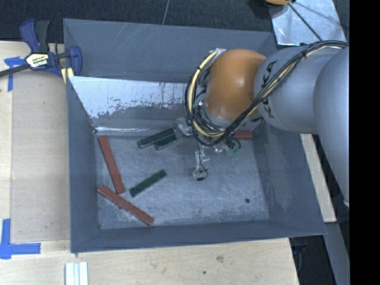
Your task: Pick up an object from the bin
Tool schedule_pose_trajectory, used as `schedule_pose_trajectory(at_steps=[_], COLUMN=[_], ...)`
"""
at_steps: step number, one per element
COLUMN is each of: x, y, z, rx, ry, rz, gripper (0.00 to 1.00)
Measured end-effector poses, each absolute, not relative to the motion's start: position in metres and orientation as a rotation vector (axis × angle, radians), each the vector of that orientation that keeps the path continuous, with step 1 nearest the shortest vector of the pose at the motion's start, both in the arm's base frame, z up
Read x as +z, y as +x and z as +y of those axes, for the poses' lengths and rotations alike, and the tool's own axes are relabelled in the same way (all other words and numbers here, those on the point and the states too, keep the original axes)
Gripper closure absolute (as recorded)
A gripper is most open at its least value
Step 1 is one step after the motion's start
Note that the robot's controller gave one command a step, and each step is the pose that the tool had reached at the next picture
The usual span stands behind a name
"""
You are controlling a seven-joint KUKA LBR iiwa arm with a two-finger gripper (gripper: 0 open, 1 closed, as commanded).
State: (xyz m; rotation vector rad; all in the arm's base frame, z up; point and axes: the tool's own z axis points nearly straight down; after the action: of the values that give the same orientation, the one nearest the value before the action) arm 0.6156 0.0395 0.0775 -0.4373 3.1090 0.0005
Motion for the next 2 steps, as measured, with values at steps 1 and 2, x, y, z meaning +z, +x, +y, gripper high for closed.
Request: schedule_pose_trajectory(at_steps=[1, 2], x=[0.077, 0.090], y=[0.616, 0.617], z=[0.039, 0.057], rx=[0.001, -0.003], ry=[-0.437, -0.653], rz=[3.109, 3.073], gripper=[0.00, 0.00])
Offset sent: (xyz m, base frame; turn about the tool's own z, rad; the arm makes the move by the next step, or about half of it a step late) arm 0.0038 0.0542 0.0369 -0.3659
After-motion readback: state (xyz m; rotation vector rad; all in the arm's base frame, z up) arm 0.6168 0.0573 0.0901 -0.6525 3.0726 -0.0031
